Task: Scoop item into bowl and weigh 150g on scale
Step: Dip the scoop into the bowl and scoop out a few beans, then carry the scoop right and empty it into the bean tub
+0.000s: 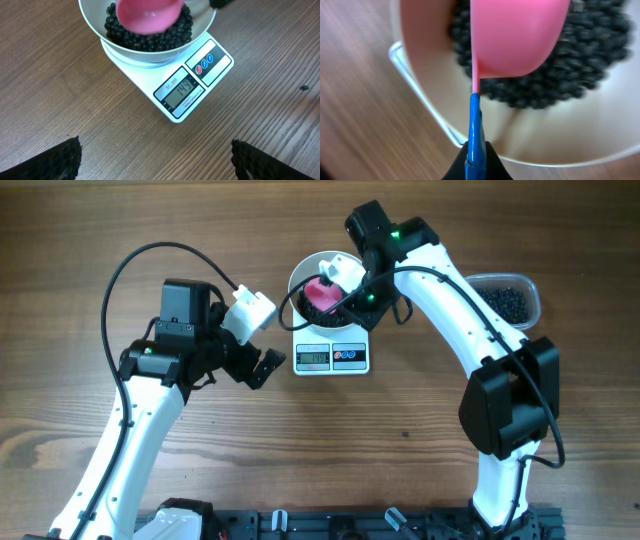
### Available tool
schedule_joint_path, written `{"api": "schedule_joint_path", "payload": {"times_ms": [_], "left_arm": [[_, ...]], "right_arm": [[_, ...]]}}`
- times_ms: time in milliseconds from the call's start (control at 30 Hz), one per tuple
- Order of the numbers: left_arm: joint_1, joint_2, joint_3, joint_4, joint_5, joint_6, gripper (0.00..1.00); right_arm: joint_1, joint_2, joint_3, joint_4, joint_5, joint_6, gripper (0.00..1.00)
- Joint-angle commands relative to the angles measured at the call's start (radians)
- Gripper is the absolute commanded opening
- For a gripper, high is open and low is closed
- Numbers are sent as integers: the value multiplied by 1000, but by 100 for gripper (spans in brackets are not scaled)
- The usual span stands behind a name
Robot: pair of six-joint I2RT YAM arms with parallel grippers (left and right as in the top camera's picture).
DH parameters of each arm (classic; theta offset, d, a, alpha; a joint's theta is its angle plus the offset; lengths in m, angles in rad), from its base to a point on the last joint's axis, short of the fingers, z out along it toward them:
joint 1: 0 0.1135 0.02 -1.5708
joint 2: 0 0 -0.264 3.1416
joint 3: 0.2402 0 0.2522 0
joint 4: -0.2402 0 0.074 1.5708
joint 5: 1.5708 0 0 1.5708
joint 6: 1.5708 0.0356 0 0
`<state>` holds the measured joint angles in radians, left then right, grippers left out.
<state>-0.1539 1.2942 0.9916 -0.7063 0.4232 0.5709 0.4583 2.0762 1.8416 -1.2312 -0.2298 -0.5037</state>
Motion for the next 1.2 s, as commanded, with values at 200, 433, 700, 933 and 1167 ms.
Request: {"api": "schedule_joint_path", "payload": {"times_ms": [200,433,700,933,1167], "left_arm": [[5,-3,-6,3,5,-3,100],[5,-3,-6,3,5,-3,100],[5,-3,-6,3,5,-3,100],[5,-3,-6,3,5,-3,100],[5,-3,-6,3,5,-3,100]], "right_arm": [[9,17,-5,-4,-1,-47,4],[10,46,-5,15,90,-46,4],[10,62,-5,43,220,2,4],[10,61,-3,110,232,17,4],[10,58,14,145,215,36,4]]}}
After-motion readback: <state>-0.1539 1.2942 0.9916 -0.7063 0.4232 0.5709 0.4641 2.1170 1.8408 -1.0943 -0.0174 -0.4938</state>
